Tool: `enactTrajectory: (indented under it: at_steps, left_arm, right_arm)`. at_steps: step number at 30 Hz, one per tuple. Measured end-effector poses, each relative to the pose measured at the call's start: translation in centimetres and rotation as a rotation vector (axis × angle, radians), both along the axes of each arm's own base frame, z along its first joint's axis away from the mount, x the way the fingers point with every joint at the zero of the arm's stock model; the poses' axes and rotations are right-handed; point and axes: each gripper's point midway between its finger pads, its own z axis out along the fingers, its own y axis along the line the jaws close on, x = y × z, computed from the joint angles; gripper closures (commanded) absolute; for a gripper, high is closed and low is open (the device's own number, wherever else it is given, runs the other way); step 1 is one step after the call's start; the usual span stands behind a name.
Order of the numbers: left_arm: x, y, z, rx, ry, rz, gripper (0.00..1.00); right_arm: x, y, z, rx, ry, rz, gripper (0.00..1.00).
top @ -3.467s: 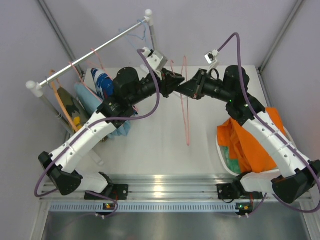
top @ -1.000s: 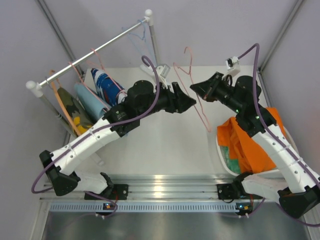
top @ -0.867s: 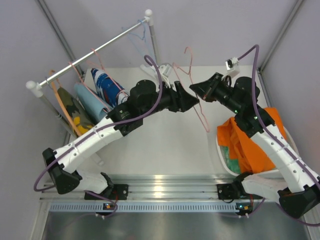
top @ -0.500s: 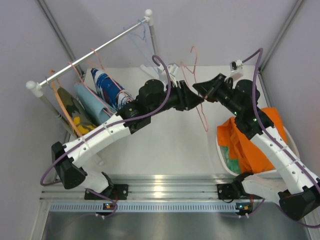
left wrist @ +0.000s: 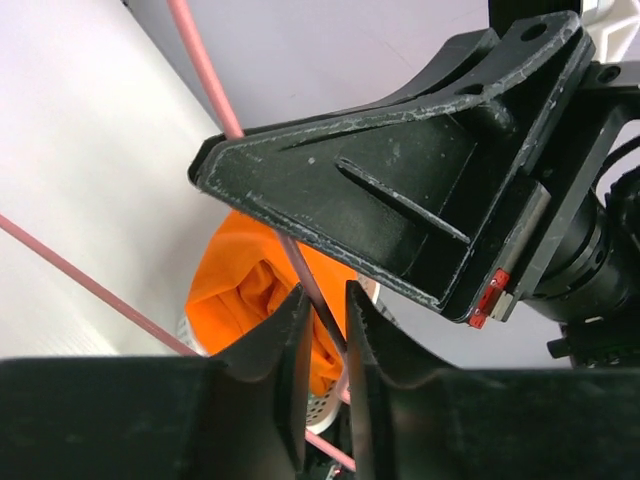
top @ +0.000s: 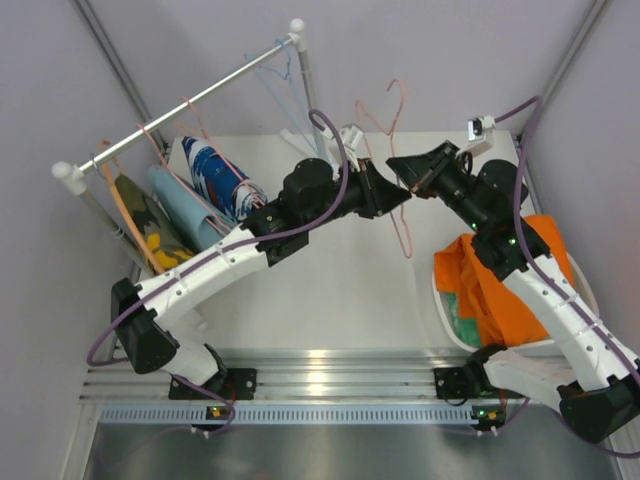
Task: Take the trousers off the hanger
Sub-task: Place the hanger at the clothesline.
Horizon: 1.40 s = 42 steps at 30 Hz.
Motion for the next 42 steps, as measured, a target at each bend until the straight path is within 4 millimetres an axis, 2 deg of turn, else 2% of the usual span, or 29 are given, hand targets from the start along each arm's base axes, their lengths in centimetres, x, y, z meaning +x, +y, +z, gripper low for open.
enactTrajectory:
  at_steps: [3,4,5,6,8,9,11,12,15,19,22,26,32,37,42]
  left_arm:
    - [0.4,0.1,-0.1,-0.002,0.013,0.022,1.0]
    - [0.6,0.2,-0.2,-0.005,0.018,0.029,1.0]
    - [0.7,0.1,-0.2,-0.007,0.021,0.031,1.0]
    - [0.8,0.1,-0.2,-0.008,0.025,0.034,1.0]
    - [0.9,0.1,-0.5,-0.002,0.028,0.039,1.0]
    - [0.9,0.0,-0.5,-0.001,0.027,0.039,1.0]
    - [0.9,-0.1,-0.6,0.0,0.028,0.038,1.0]
    - [0.8,-0.1,-0.6,0.0,0.027,0.037,1.0]
    - [0.9,-0.1,-0.6,-0.002,0.026,0.041,1.0]
    - [1.0,0.0,-0.6,0.0,0.027,0.051,1.0]
    - [1.1,0.2,-0.7,0.006,0.033,0.061,1.0]
    - [0.9,1.0,-0.2,0.007,0.037,0.087,1.0]
    - [-0.7,3.4,3.1,-0.039,0.004,0.129,1.0]
    - [-2.2,6.0,5.5,-0.08,-0.024,0.177,1.0]
    - [-2.5,9.3,4.7,-0.061,0.009,0.278,1.0]
  right_arm:
    - [0.1,-0.1,0.6,0.012,-0.022,-0.005,1.0]
    - [0.1,-0.2,0.9,0.012,-0.033,-0.01,0.99]
    - [0.2,-0.3,0.9,0.01,-0.037,-0.016,0.95]
    - [0.3,-0.3,0.8,0.006,-0.038,-0.019,0.85]
    - [0.3,-0.4,0.7,-0.005,-0.034,-0.02,0.78]
    - [0.2,-0.4,0.5,-0.019,-0.03,-0.022,0.69]
    - [0.2,-0.7,0.2,-0.054,-0.016,-0.032,0.58]
    - [0.1,-0.9,0.1,-0.072,-0.01,-0.037,0.47]
    - [-0.3,-1.5,0.5,-0.132,-0.01,-0.047,0.32]
    - [-1.5,-2.7,2.0,-0.2,-0.035,-0.065,0.21]
    - [-2.9,-4.3,2.9,-0.251,-0.06,-0.098,0.18]
    - [-5.2,-7.7,4.0,-0.302,-0.08,-0.196,0.16]
    - [-7.5,-12.3,3.9,-0.336,-0.081,-0.361,0.16]
    - [-7.2,-13.4,1.4,-0.38,-0.023,-0.412,0.15]
    - [-6.7,-13.6,-1.1,-0.429,0.042,-0.423,0.15]
